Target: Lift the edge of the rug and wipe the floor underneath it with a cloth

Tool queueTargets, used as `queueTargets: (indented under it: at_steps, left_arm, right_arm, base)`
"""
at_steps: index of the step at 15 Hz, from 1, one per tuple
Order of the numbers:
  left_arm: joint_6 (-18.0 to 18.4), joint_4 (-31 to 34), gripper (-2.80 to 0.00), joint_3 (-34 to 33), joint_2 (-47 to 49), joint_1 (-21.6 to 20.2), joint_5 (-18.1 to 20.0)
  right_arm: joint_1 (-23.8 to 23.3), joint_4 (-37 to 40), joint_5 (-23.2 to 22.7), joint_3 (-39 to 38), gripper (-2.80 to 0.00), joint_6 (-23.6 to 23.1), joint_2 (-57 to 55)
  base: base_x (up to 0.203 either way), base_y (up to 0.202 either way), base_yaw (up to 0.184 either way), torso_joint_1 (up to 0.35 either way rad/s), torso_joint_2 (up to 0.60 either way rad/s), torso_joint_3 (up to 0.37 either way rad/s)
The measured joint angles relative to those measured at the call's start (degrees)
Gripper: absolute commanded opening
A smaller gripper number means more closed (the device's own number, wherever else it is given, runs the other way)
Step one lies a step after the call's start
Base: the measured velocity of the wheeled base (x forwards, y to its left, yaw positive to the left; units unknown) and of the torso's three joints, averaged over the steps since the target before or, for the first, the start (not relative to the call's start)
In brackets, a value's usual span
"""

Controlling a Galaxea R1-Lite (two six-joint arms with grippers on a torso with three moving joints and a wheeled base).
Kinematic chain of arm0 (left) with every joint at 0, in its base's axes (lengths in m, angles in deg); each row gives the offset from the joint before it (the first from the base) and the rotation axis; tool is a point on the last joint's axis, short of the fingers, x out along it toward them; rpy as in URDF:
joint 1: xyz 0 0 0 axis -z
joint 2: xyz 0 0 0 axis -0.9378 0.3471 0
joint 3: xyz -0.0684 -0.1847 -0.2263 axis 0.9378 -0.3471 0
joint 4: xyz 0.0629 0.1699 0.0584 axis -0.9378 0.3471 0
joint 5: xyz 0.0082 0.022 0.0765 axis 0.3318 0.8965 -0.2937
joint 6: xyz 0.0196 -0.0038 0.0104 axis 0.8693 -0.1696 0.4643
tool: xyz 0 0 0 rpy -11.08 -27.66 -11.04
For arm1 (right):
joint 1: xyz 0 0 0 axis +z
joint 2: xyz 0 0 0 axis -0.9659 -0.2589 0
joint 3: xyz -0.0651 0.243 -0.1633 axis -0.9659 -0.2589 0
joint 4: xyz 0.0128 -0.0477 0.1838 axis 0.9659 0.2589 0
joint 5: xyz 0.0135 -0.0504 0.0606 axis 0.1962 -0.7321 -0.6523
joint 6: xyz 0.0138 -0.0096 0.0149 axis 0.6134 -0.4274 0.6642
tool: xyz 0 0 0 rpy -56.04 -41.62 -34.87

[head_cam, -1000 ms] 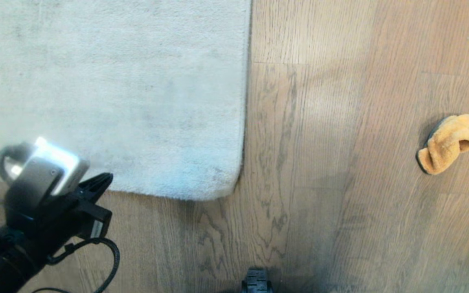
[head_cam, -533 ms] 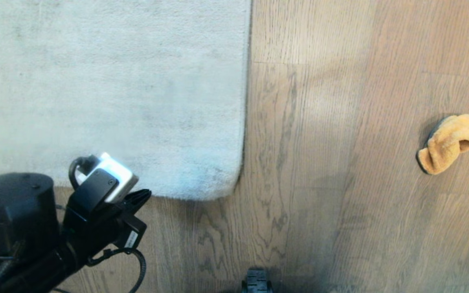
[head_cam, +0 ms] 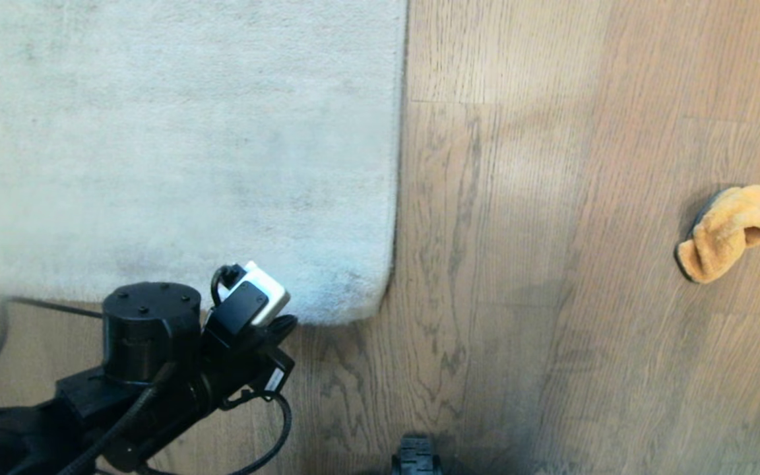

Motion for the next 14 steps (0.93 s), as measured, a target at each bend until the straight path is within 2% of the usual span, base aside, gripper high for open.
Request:
queueTargets:
  at_steps: [6, 8, 14]
  left_arm:
    - [0.21, -16.89, -2.8, 0.23, 12.11, -2.12, 1.07]
    - [0.1, -20.71, -2.8, 1.04, 15.0, -2.37, 3.42]
    - [0.04, -23.54, -2.8, 3.96, 20.86, -2.46, 8.27]
  right_arm:
    - [0.02, 0.0, 0.0, 0.0, -2.8, 0.02, 0.0]
    - [0.02, 0.0, 0.0, 0.0, -2.8, -0.01, 0.0]
    - [0.02, 0.0, -0.01, 0.0, -2.8, 0.0, 0.0]
  base:
    - [0.0, 0.0, 0.0, 0.0, 0.0, 0.0]
    - [0.0, 0.0, 0.0, 0.0, 0.0, 0.0]
    - [0.0, 0.0, 0.0, 0.0, 0.0, 0.0]
